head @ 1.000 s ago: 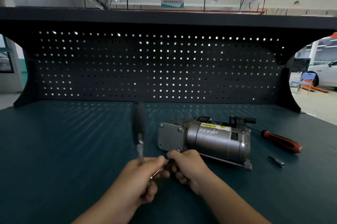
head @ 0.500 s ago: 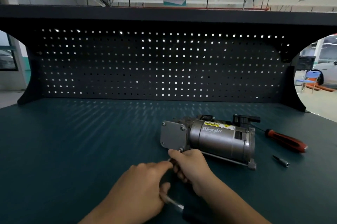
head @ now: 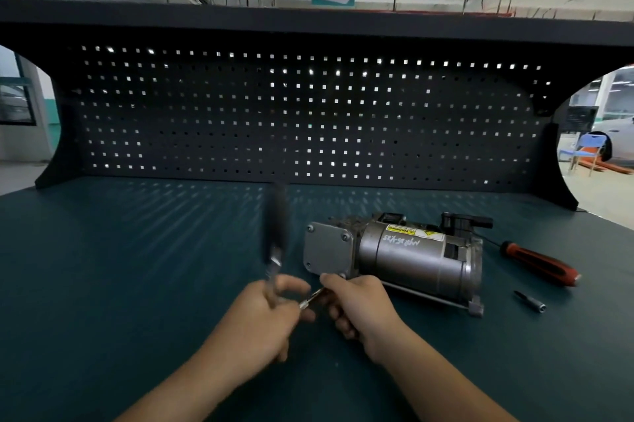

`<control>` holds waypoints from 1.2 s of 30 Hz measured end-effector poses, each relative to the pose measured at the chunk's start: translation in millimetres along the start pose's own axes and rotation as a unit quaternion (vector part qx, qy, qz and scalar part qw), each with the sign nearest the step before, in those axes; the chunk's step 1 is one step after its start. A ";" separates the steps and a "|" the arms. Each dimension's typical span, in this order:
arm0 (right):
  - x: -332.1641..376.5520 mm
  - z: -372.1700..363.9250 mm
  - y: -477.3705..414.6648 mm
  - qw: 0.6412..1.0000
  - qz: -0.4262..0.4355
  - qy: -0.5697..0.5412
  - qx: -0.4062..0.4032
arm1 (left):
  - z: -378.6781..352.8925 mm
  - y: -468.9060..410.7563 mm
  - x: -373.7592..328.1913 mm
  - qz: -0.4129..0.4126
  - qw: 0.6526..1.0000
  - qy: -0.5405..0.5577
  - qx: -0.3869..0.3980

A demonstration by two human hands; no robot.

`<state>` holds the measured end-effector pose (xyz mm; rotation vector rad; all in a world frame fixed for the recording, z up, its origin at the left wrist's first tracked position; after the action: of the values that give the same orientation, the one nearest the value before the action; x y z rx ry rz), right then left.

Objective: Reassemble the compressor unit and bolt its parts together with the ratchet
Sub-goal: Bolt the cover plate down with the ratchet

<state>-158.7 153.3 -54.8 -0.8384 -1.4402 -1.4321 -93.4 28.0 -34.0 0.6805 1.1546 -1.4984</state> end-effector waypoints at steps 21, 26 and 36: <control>-1.5 -1.9 -0.4 0.996 0.036 0.062 -0.057 | 0.2 1.3 0.5 -0.106 0.984 -0.142 0.028; -2.4 -0.7 -1.2 0.996 0.015 0.061 -0.063 | -13.1 10.8 -1.0 -0.255 0.867 -0.412 0.114; 0.5 -2.5 2.4 1.000 -0.013 0.018 -0.006 | -7.8 0.6 7.6 0.244 0.833 0.486 -0.097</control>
<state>-156.3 151.0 -53.6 -0.8018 -1.4213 -1.4695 -96.1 32.2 -43.7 1.5495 1.6662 -0.5274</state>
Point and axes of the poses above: each hand's wrist, its own y-axis away from the middle knuckle, its own z-axis out of the back of the hand, x = y × z, the point moved 3 cm from there along -y, towards the middle knuckle, and after that the axes turned 14 degrees about -z, right-handed, at the moved point
